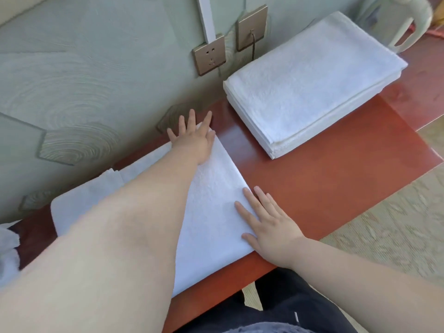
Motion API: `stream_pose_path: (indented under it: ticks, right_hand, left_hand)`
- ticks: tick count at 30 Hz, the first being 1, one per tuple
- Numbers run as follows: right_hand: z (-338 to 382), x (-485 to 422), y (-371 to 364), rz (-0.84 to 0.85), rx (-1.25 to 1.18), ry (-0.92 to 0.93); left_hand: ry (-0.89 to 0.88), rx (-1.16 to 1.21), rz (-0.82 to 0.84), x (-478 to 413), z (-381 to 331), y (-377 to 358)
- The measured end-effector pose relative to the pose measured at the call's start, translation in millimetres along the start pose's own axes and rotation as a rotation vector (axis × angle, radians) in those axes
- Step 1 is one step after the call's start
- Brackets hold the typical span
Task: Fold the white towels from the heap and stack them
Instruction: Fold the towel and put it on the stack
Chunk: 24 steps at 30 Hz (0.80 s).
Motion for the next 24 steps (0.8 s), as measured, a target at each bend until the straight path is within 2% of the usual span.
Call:
stream_pose_path:
  ticks: [2, 4, 6, 10, 13, 16, 20, 24]
  right_hand:
    - [1.3, 8.7, 6.1, -0.034, -0.104, -0.106]
    - [3.1, 18.6, 18.5, -0.082, -0.222, -0.229]
    - [1.1, 25.0, 26.4, 0.018, -0.407, -0.346]
    - [-3.9, 29.4, 30.9, 0.178, -0.719, -0.467]
    - [-6.9, 24.8, 30.4, 0.299, -0.86, -0.476]
    - [-8.2, 26.0, 33.0, 0.399, -1.046, -0.46]
    - [-6.4, 41.1, 34.1, 0.347, -1.315, -0.414]
    - [-5.3, 50.7, 31.1, 0.216, -1.437, -0.412]
  left_hand:
    - [-0.003, -0.008, 0.006, -5.3, 3.7, 20.1]
    - [0.011, -0.05, -0.097, -3.8, 11.7, 38.0]
    - [0.035, -0.082, -0.155, 1.7, 21.5, 44.0]
    - [0.153, -0.038, 0.019, 4.2, 33.5, 39.9]
    - [0.215, -0.09, 0.104, 5.6, 25.7, 43.7]
    - [0.183, -0.149, 0.145, 12.5, 12.3, 55.9]
    - [0.124, -0.07, 0.143, 16.6, 6.6, 68.6]
    - [0.097, 0.018, 0.127, 18.6, -2.2, 70.6]
Point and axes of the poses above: each hand's wrist, its own x-axis away from the middle knuckle, its own y-axis out of the back of the hand, z = x × y, the point moved 2 cm from there along -x, towards the middle knuckle, and after that the axes turned 15 degrees about z, right-handed, at the moved point
